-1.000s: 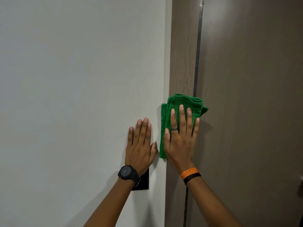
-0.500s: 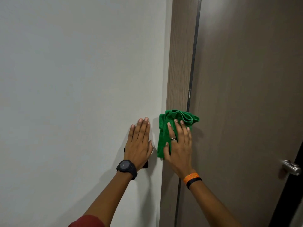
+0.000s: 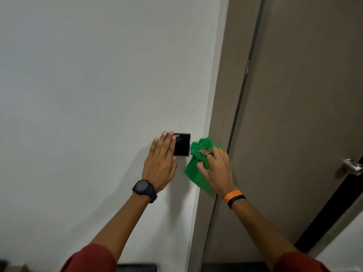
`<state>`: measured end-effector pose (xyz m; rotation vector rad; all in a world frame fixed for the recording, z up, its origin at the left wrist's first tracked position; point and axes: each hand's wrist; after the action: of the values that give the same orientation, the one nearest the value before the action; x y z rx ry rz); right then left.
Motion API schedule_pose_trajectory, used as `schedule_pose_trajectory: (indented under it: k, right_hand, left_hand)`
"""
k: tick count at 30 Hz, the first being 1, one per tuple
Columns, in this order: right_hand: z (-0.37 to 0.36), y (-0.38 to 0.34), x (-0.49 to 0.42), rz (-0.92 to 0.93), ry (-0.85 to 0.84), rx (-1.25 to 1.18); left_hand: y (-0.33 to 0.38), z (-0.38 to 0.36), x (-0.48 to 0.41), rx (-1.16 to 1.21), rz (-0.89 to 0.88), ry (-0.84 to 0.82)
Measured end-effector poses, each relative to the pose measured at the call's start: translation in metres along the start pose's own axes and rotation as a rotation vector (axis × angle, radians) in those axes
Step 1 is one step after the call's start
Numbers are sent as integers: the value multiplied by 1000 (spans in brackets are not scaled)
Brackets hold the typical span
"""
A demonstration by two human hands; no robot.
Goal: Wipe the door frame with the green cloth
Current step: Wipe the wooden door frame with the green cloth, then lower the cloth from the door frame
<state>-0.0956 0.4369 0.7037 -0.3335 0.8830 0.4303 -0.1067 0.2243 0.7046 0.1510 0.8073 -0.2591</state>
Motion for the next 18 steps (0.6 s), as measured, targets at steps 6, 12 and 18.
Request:
schedule_pose_trajectory:
  k: [6, 12, 18]
  right_hand:
    - [-67, -53, 90, -132, -330, -238]
    - [-175, -118, 213, -203, -711, -334]
    - [-322, -173, 370, -251, -937, -313]
  left_hand:
    - [-57, -30, 140, -49, 109, -230]
    - [-113, -80, 292, -61, 176, -577]
    - [-168, -187, 459, -50, 206, -830]
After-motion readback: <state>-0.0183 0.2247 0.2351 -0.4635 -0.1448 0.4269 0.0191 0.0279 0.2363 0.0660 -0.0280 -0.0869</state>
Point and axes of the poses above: each hand's wrist, its own x-axis away from the middle knuckle, its own z-axis out of the back of the hand, y = z × x, and after that the axes turned 9 degrees about z, right-handed
